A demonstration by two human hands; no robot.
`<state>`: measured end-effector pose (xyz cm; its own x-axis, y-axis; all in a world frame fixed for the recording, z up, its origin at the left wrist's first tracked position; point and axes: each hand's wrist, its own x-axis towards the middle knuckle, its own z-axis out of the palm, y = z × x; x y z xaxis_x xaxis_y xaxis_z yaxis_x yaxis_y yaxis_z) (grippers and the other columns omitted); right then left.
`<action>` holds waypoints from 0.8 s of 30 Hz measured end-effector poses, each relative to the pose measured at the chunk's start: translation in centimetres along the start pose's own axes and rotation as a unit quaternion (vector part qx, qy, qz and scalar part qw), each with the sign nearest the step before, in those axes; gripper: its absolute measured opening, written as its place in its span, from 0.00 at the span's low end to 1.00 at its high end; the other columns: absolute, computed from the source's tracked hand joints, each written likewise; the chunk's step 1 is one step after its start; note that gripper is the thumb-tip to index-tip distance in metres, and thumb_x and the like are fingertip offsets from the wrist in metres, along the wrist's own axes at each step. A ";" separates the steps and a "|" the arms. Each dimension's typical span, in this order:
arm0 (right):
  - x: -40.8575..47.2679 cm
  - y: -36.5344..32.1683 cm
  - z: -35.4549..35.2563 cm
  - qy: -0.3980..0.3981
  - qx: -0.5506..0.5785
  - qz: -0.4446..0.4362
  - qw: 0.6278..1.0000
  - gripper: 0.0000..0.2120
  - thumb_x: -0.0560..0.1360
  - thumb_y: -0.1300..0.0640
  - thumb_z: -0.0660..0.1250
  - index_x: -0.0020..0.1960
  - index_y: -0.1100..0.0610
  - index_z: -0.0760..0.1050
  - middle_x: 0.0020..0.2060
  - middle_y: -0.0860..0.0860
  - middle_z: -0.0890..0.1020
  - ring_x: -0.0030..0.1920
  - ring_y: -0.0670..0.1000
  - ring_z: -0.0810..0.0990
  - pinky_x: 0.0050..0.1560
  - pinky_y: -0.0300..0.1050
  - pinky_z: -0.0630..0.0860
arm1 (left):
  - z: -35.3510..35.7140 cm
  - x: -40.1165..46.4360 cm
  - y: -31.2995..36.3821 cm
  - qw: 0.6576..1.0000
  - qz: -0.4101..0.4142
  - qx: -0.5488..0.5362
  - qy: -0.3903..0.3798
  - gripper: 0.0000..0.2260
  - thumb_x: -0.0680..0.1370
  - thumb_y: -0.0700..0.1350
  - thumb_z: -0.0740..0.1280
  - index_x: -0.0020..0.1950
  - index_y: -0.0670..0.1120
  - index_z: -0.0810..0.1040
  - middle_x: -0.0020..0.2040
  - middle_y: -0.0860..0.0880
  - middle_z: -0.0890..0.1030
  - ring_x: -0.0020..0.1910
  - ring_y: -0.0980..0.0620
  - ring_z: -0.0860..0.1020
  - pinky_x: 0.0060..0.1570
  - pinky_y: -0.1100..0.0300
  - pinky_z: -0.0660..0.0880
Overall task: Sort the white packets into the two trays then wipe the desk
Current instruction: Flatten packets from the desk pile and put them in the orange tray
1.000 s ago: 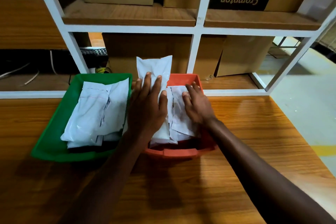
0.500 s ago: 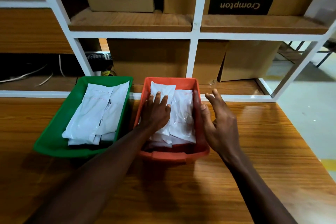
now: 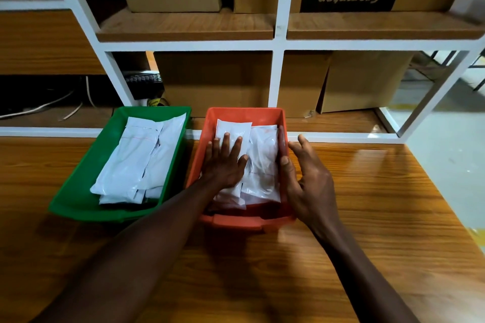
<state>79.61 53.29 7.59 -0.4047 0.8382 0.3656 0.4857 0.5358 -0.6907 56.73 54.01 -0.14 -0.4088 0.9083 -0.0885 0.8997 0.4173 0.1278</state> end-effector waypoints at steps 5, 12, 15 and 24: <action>-0.1 0.1 0.3 -0.022 -0.017 -0.018 0.999 0.24 0.82 0.43 0.54 0.73 0.52 0.70 0.78 0.52 0.65 0.77 0.54 0.65 0.66 0.45 0.67 | -0.3 -0.6 0.1 1.000 0.006 -0.018 0.021 0.28 0.82 0.63 0.44 0.81 0.58 0.42 0.81 0.49 0.38 0.79 0.42 0.38 0.75 0.46 0.34; 0.7 1.0 0.6 -0.038 -0.034 -0.032 0.998 0.23 0.83 0.42 0.55 0.74 0.50 0.68 0.77 0.52 0.66 0.75 0.53 0.67 0.66 0.49 0.73 | -2.0 -1.8 0.6 0.992 0.043 -0.046 0.109 0.28 0.81 0.63 0.44 0.81 0.57 0.49 0.82 0.49 0.49 0.80 0.45 0.46 0.77 0.43 0.44; 0.9 1.1 1.1 -0.047 -0.041 -0.036 0.997 0.26 0.82 0.37 0.51 0.73 0.49 0.68 0.76 0.50 0.68 0.74 0.54 0.69 0.63 0.56 0.77 | -3.1 -3.1 0.8 0.985 0.056 -0.064 0.147 0.29 0.81 0.62 0.45 0.80 0.54 0.54 0.81 0.47 0.55 0.80 0.44 0.52 0.77 0.45 0.49; -1.7 -0.7 2.4 0.046 -0.038 -0.071 0.996 0.23 0.81 0.44 0.59 0.67 0.58 0.77 0.66 0.55 0.80 0.70 0.56 0.75 0.63 0.56 0.78 | -6.3 -11.9 1.8 0.958 0.059 -0.188 0.210 0.29 0.81 0.63 0.47 0.78 0.53 0.62 0.79 0.51 0.61 0.79 0.53 0.54 0.78 0.52 0.54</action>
<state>78.10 51.19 5.98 -0.4022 0.7568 0.5152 0.4862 0.6534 -0.5803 62.29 44.14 7.33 -0.4040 0.8477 0.3438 0.8569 0.2192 0.4665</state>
